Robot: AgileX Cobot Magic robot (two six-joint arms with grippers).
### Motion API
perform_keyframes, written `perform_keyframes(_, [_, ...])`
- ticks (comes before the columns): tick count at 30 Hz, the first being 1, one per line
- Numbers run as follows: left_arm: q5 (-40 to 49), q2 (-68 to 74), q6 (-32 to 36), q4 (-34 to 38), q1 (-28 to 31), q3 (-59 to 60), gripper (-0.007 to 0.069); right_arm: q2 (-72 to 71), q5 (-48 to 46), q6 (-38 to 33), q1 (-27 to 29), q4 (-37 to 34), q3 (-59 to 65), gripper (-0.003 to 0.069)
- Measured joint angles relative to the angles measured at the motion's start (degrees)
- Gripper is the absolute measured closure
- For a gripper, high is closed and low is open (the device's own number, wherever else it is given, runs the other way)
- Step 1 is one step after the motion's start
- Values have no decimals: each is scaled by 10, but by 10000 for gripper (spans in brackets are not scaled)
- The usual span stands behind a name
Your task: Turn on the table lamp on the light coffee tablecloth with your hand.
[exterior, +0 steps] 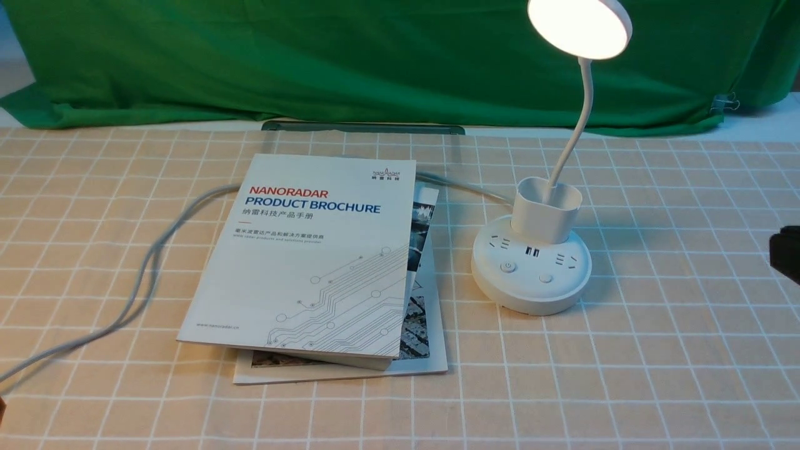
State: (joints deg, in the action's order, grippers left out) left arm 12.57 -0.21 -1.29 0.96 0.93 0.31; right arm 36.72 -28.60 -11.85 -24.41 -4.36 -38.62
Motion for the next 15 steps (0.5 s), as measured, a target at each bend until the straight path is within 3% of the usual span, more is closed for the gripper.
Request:
perform_keyframes(10, [0,0,0,0,0,0,603,-102,36,0,0,30,52,553])
perform_keyframes(15, [0,0,0,0,0,0,603,-159,178,0,3,29,160,544])
